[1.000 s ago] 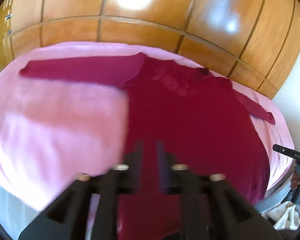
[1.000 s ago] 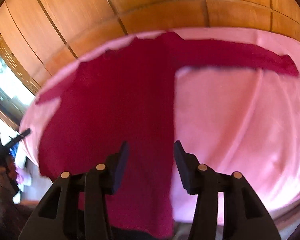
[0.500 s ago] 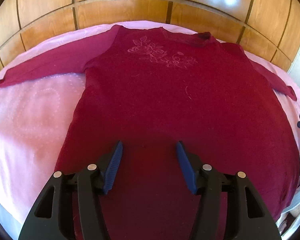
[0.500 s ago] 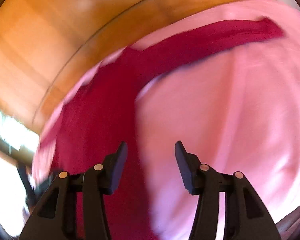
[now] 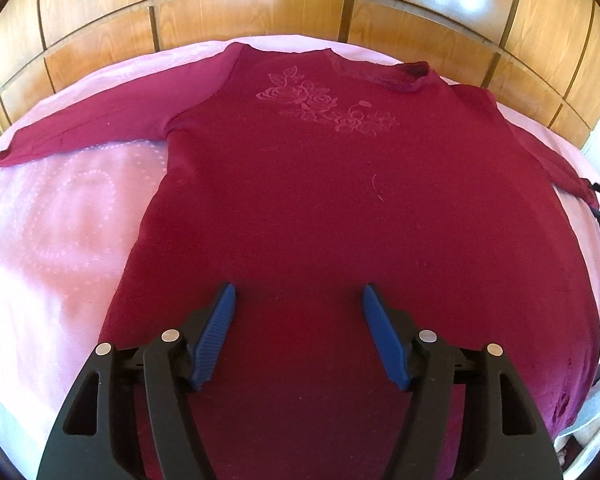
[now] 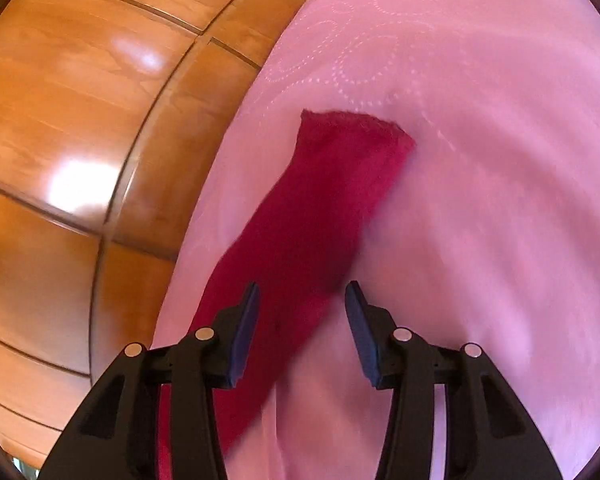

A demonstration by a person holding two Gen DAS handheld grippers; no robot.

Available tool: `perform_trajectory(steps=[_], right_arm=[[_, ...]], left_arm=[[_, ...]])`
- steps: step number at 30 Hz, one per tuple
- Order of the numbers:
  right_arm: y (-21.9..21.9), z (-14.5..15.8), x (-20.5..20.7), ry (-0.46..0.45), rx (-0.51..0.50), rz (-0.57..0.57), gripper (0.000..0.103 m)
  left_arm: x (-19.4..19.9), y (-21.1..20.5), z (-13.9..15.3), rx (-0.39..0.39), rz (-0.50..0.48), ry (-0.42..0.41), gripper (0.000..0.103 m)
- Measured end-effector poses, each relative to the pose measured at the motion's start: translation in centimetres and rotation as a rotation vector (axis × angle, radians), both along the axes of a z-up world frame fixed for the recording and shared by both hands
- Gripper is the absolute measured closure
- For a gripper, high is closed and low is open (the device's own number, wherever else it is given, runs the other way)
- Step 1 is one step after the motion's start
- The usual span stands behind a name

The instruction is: Fold small clothes

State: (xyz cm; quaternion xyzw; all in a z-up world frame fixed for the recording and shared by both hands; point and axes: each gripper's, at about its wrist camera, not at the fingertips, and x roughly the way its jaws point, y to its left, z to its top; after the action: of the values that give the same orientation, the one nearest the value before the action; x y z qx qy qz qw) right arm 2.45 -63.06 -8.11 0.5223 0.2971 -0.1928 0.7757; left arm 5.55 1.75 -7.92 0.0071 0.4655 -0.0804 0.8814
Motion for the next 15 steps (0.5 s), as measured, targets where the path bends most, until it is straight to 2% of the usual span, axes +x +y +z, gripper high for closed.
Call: perform_trajectory(steps=[1,2,5,9,11,15], right_arm=[[-0.2,0.2,0.4,0.042,-0.040,0.013,0.071],[0.3,0.4,1.0,0.085,-0.079,0.018,0.099],[0.9,1.3,0.9,0.149,-0.210,0.036,0.098],[0.4,0.6,-0.3,0.177,-0.194,0.012,0.098],[1.2,1.7,-0.2,0.142,-0.208,0.029,0.098],[4.0,6.0,0.1,0.030,-0.262,0.098,0.098]], left_arm=[[0.0,0.0,0.0,0.004,0.002,0.001,0.038],[0.0,0.0,0.0,0.004,0.003,0.002,0.038],[0.1,0.0,0.0,0.003,0.003,0.010,0.038],[0.2,0.0,0.1,0.001,0.002,0.017,0.038],[0.3,0.3,0.4,-0.015,0.000,0.024,0.038],[0.4,1.0,1.3,-0.079,-0.005,0.032,0.038]])
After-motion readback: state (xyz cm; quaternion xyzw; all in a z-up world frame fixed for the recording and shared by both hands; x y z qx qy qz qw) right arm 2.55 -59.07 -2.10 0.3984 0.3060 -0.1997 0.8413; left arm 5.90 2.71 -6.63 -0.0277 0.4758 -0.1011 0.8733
